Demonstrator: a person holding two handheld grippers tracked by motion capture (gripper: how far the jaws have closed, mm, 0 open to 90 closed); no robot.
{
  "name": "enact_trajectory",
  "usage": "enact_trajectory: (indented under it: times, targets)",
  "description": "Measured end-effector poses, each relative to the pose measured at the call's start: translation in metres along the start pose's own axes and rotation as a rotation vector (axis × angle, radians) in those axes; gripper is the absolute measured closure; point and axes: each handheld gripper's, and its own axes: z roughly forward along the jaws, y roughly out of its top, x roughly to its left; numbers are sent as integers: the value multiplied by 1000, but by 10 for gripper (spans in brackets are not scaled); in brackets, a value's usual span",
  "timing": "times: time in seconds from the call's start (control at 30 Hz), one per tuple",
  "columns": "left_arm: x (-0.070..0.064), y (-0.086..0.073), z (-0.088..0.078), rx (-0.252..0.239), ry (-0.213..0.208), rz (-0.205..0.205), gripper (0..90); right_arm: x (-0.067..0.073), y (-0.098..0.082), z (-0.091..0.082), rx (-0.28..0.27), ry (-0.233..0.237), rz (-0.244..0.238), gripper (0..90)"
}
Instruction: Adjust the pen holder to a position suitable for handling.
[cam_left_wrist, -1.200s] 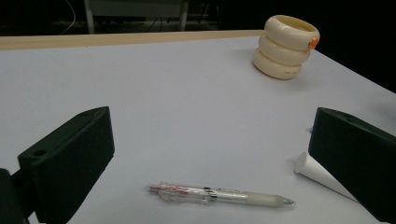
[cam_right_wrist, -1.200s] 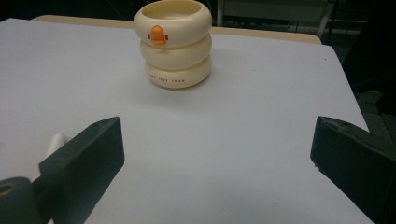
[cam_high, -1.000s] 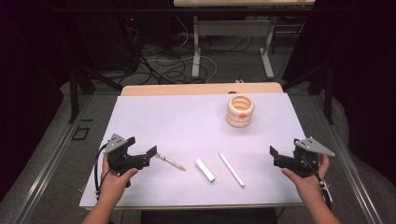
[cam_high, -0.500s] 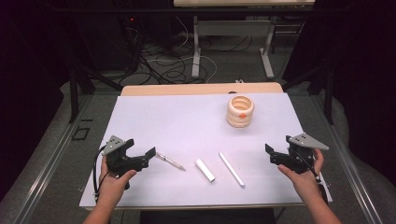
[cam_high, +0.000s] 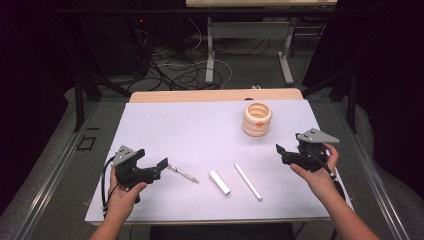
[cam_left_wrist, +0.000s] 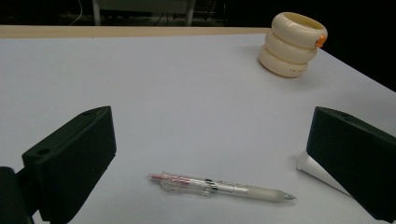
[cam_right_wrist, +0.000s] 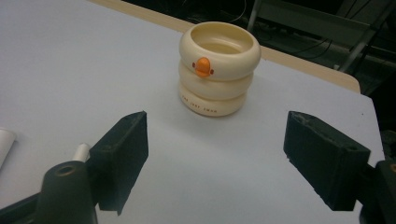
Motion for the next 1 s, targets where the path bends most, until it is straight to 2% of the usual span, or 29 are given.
enact_trajectory:
  times: [0.1, 0.2, 0.37, 0.63, 0.87, 1.0]
  targets:
    - [-1, 0, 0, 0, 0, -1, 16, 2, 10, 6, 2, 11, -12, 226]
    - [-1, 0, 0, 5, 1, 0, 15, 4, 19, 11, 6, 20, -32, 275]
    - [0, 0, 0, 5, 4, -5, 15, 4, 34, 18, 18, 17, -59, 299]
    - [1, 0, 0, 7, 3, -9, 16, -1, 59, 33, 45, 102, -100, 329]
    - [2, 0, 0, 5, 5, -15, 16, -7, 71, 54, 99, 126, -127, 332]
    - [2, 1, 0, 6, 9, -15, 15, -9, 76, 67, 133, 126, -157, 332]
